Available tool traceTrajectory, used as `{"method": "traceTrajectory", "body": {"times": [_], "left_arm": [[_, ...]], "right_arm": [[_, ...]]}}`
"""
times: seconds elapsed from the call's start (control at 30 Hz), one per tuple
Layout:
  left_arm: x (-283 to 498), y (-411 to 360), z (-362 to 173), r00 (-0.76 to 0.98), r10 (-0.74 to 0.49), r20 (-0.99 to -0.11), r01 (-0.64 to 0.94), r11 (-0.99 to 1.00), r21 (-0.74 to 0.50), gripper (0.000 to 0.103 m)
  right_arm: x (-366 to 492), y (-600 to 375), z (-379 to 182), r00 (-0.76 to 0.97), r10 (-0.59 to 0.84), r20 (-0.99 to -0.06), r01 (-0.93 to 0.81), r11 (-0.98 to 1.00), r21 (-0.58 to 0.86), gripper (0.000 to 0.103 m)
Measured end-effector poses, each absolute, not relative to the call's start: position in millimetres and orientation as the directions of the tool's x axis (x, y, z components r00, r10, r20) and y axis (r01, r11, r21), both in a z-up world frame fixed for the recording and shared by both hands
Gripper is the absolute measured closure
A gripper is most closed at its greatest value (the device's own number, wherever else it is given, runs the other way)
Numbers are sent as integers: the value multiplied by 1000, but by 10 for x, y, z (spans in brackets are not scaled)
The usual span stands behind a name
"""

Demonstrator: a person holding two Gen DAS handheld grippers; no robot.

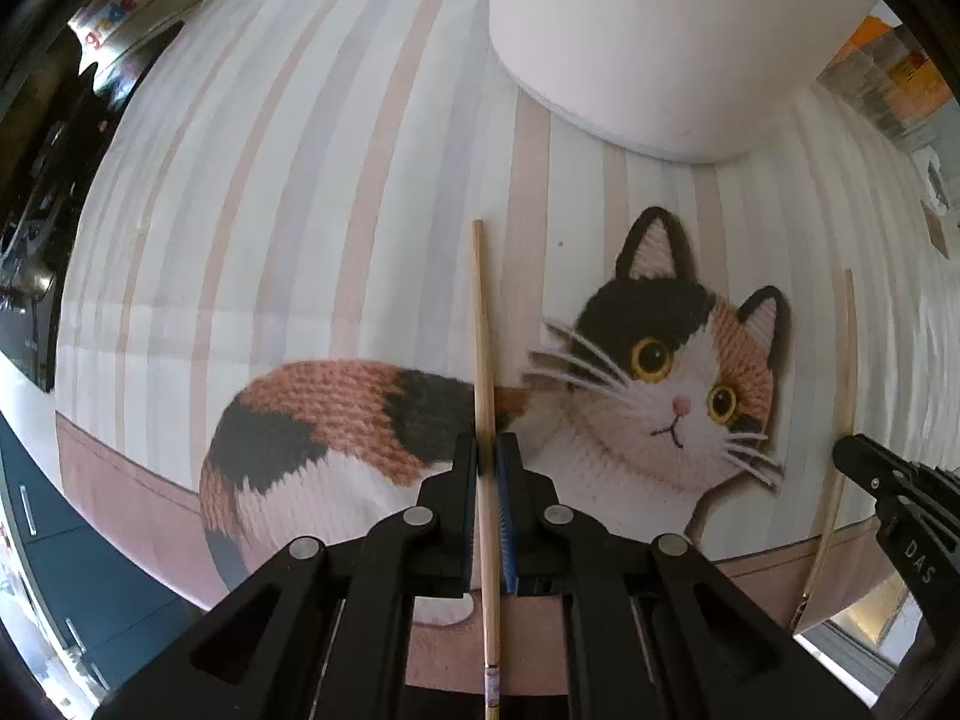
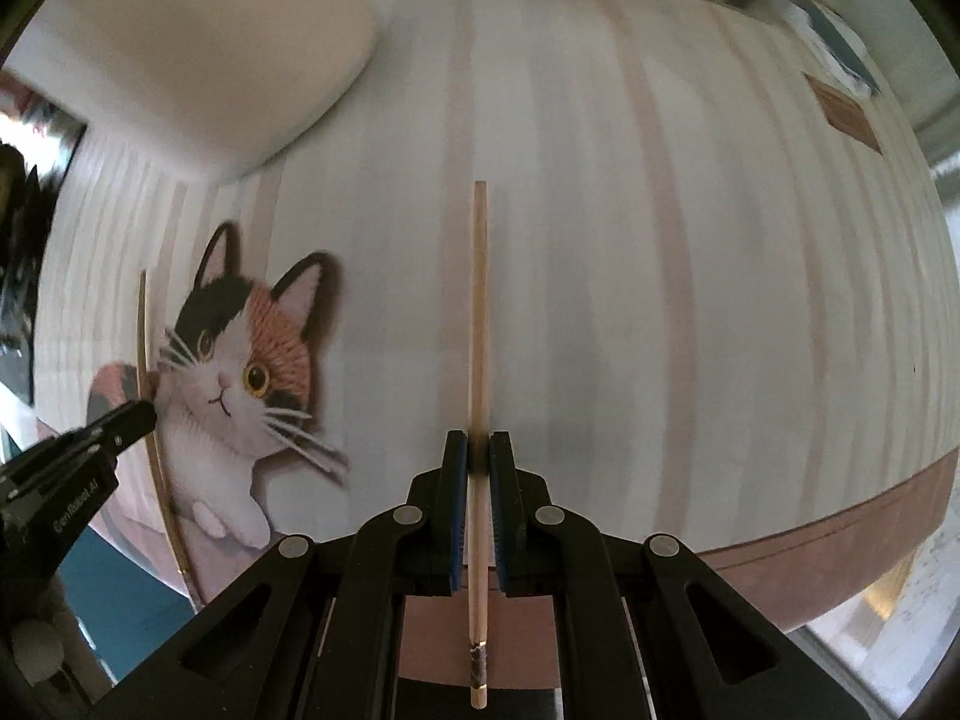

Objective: Organize utensils
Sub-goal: 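Lower both tools to the mat and grasp one chopstick each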

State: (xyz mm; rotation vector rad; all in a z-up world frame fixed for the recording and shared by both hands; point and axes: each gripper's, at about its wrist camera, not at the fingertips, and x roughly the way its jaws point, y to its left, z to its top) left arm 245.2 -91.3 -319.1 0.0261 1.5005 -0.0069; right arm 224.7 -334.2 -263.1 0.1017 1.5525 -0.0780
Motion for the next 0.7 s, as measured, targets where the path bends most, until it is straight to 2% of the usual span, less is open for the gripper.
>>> {"method": "traceTrajectory", "body": {"times": [0.03,0.3,0.43,0.7], "left_arm": [[2508,-1104,-3208,71,13,-997,30,999,15,99],[2824,-982,-3232,65,-8,-998,46,999,-5,98],[2785,-937,-3302,71,-10,-997,46,999,-7,98],[2702,-943,-3290,78,-12,-997,39,999,-9,98]], "right_arm": [[2281,-3282,-2588,19,-2,-1000,100,995,0,96],[2509,-3015,-2616,-26,-38,-999,76,996,-40,95],[2686,-2976,-2762,-28,-59,-998,61,996,-61,95],[2513,-2689,-3051,-14,-77,-997,47,996,-77,95]]}}
